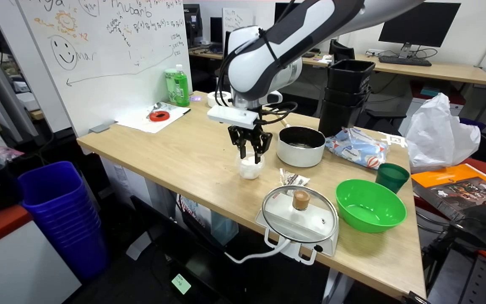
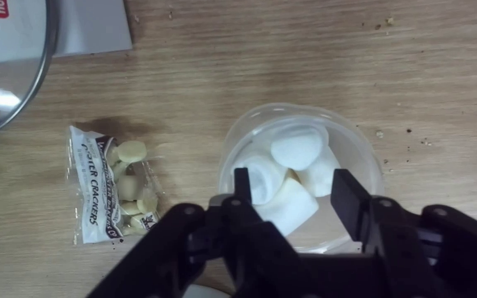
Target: Pick up the two objects from the bowl and put them in the pot.
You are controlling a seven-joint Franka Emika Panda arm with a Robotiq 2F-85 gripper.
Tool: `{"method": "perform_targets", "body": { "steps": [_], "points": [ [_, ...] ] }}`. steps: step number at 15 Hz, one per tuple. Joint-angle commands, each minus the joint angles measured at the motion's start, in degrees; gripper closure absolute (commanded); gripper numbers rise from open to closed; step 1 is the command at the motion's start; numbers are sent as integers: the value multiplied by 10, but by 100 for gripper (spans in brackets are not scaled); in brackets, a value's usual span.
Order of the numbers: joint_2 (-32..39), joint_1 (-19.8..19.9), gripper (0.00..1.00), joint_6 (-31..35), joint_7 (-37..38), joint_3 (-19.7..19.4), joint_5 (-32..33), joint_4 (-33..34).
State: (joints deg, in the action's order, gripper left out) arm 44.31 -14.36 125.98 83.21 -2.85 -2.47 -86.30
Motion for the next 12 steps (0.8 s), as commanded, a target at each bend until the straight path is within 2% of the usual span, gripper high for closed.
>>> {"method": "perform_targets", "body": {
  "steps": [1,10,11,12],
  "points": [
    [13,-1,46,-29,13,-3,6,23],
    [27,-1,46,-54,20,-2,7,40],
    [28,-1,48,-55,20,-2,7,41],
    [28,-1,56,-57,20,-1,7,43]
  ]
}}
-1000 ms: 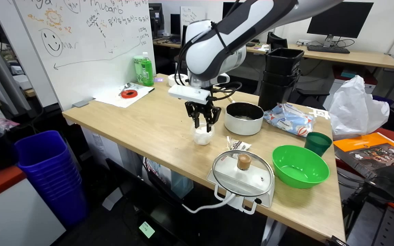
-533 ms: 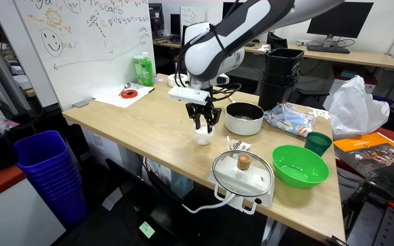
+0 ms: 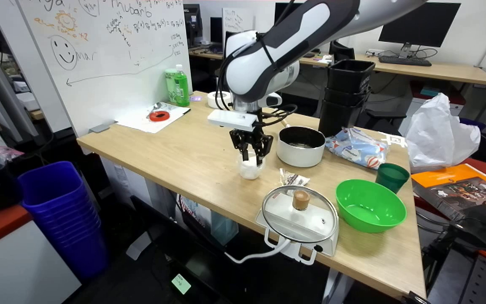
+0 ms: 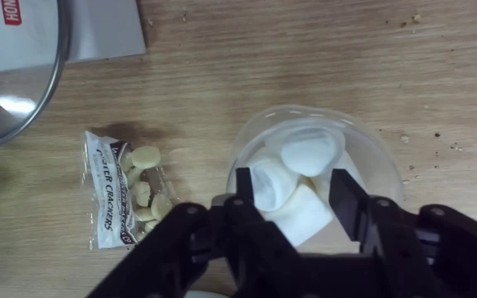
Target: Pick up the two objects from the bowl and put them in the pot.
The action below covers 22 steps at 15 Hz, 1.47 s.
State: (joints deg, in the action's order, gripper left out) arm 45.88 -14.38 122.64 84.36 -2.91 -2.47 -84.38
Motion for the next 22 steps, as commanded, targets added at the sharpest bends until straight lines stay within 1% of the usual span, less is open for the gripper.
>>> {"method": "perform_targets", "body": {
  "steps": [1,2,5,8,9,10,11,22],
  "points": [
    [12,0,66,-24,9,-1,7,24],
    [13,0,79,-25,9,-1,7,26],
    [14,0,97,-35,9,0,7,33],
    [15,1,99,-39,8,0,7,37],
    [15,1,97,-39,8,0,7,37],
    [15,1,100,-39,8,1,6,37],
    [15,1,100,-40,8,1,5,37],
    [-8,2,100,-23,13,1,4,21]
  ]
}}
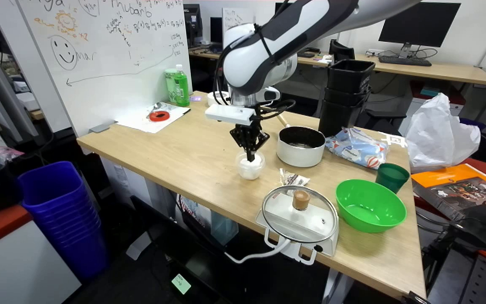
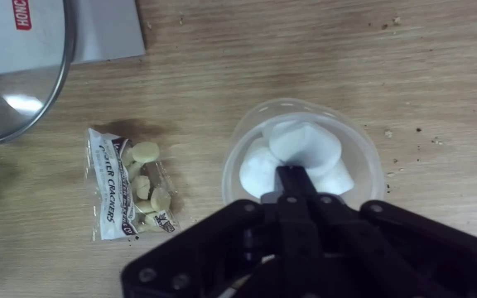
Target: Pick up the two objects from the bowl and put them in the pot.
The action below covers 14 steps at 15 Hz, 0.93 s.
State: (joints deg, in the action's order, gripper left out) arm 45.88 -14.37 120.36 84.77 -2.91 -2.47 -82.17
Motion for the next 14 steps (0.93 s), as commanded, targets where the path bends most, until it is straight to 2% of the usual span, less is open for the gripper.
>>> {"method": "perform_targets", "body": {
  "steps": [1,8,14],
  "points": [
    [-11,2,100,2,10,0,4,-3],
    [-27,2,100,13,24,-4,6,-13],
    [-65,6,100,67,33,-12,6,-41]
  ]
}}
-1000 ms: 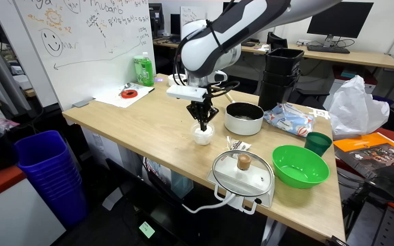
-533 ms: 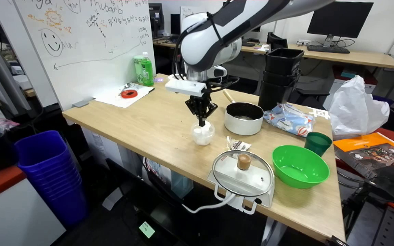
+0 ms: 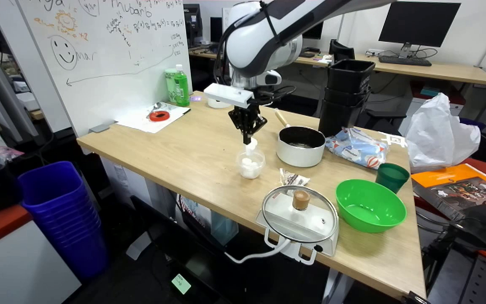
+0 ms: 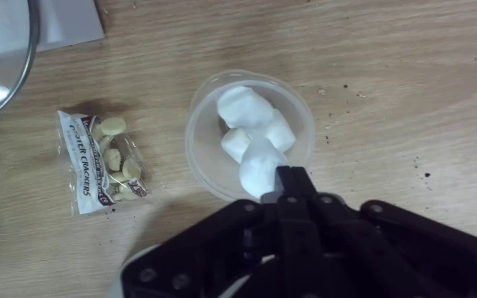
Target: Pick up the two objects from the bowl and put them in the pot.
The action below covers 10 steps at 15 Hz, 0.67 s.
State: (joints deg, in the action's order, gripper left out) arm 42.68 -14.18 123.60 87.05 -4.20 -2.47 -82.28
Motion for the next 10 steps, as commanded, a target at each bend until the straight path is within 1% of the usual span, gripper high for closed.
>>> {"method": "perform_targets", "body": {
  "steps": [1,6,9,10],
  "points": [
    [-42,6,100,44,12,-1,5,-47],
    [-98,20,100,83,34,-16,3,-91],
    [-139,45,100,81,36,-16,-11,-134],
    [-153,62,100,78,19,-6,-29,-150]
  ]
}}
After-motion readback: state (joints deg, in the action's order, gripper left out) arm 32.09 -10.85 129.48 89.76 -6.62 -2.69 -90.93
